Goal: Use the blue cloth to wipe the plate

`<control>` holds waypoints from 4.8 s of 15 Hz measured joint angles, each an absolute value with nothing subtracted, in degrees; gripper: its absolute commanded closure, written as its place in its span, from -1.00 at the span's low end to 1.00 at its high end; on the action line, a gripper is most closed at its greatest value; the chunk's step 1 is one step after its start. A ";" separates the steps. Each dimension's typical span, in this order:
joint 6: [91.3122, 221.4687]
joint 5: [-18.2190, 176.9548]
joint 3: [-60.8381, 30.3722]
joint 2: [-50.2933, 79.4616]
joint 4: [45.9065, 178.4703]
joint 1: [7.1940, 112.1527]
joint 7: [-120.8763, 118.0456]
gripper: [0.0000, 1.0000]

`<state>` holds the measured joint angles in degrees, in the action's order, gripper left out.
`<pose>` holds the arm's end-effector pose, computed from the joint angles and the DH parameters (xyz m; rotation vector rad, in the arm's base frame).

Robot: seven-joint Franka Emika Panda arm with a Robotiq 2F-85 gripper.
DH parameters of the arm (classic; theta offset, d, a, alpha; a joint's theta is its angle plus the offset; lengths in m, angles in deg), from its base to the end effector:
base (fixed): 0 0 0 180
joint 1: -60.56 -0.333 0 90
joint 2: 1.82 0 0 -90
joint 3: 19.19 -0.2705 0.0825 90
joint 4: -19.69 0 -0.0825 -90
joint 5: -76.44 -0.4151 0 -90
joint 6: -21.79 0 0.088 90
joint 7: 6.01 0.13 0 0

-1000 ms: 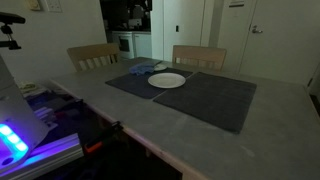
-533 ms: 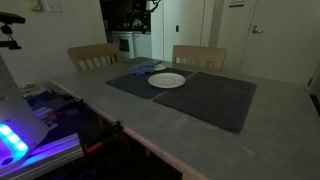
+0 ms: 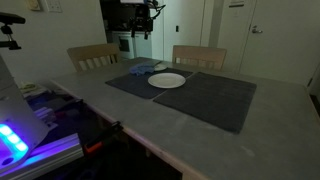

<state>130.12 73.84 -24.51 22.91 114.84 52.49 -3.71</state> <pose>0.6315 0.1518 0.2653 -3.0607 -0.2614 0.3224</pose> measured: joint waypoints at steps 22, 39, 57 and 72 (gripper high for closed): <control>155.20 72.54 -23.60 31.15 122.71 49.88 12.83 -1.00; 161.17 72.54 -22.92 36.86 124.52 48.31 15.93 -1.00; 165.06 71.38 -22.18 37.89 122.87 48.02 17.52 -1.00; 164.76 70.84 -22.24 37.88 121.80 48.02 17.43 0.40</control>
<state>164.76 70.84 -22.24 37.88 121.80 48.02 17.43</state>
